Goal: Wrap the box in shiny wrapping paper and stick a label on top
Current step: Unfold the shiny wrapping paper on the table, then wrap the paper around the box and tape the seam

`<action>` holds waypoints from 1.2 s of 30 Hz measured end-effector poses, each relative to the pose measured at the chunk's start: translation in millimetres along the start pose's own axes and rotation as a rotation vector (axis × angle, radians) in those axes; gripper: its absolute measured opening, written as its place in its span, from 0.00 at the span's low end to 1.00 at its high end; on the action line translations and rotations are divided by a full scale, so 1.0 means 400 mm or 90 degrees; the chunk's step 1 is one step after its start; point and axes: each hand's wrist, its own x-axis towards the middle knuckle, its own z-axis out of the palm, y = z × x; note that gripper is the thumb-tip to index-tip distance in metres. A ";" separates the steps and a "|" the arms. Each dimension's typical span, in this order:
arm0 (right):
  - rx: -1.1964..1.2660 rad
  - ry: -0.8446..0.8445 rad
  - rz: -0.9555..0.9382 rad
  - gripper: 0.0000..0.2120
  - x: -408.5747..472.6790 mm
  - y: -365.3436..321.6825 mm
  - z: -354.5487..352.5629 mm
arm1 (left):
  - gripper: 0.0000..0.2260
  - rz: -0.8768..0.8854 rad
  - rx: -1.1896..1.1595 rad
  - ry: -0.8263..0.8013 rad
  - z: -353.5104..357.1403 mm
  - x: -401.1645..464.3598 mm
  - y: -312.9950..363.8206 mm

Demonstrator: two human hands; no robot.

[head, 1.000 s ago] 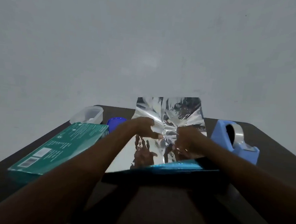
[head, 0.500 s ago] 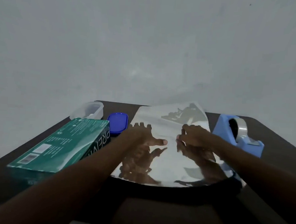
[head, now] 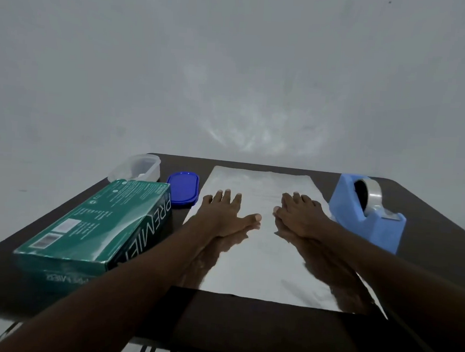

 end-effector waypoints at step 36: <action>0.724 -0.052 0.023 0.24 -0.060 -0.457 -0.221 | 0.45 -0.227 -0.014 0.133 -0.293 -0.377 -0.173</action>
